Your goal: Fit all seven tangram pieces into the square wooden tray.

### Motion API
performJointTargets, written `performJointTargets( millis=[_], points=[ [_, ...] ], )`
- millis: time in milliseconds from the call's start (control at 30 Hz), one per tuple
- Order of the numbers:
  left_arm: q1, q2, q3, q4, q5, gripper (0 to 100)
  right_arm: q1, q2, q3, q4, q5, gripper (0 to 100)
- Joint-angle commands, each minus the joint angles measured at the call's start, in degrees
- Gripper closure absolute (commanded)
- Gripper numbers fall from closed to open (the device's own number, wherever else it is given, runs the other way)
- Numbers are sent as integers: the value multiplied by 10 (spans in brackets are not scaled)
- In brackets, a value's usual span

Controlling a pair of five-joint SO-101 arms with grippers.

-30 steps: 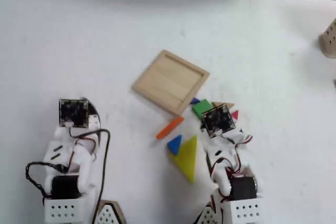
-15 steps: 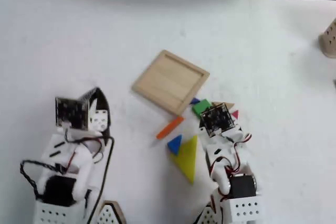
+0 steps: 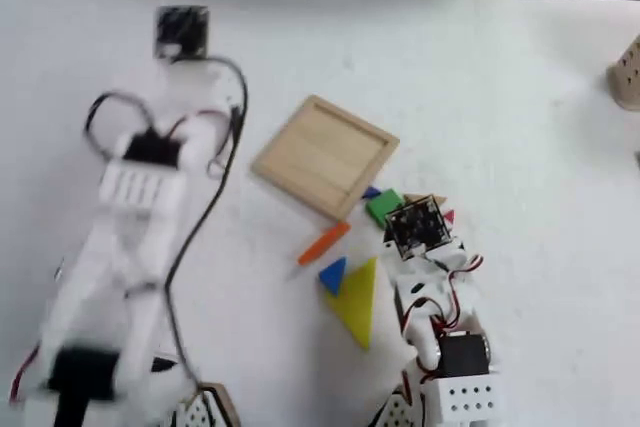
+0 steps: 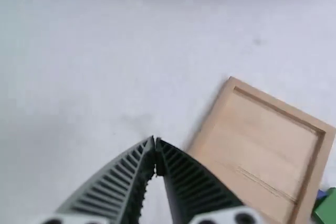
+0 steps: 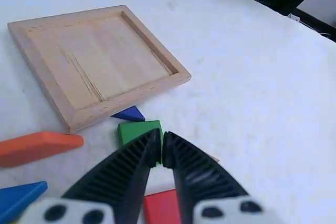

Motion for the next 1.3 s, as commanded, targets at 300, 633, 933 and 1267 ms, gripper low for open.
performJointTargets(
  millis=[300, 633, 933, 1267],
  points=[
    [36, 415, -307, -16, -77, 824, 5, 3, 4, -8, 0, 981],
    [51, 563, -436, -11, -193, 827, 5, 3, 4, -8, 0, 981],
    [50, 599, -463, 19, -208, 828, 6, 3, 4, -8, 0, 981],
    [60, 404, -389, 182, -211, 828, 3, 7, 4, -8, 1, 981]
  ],
)
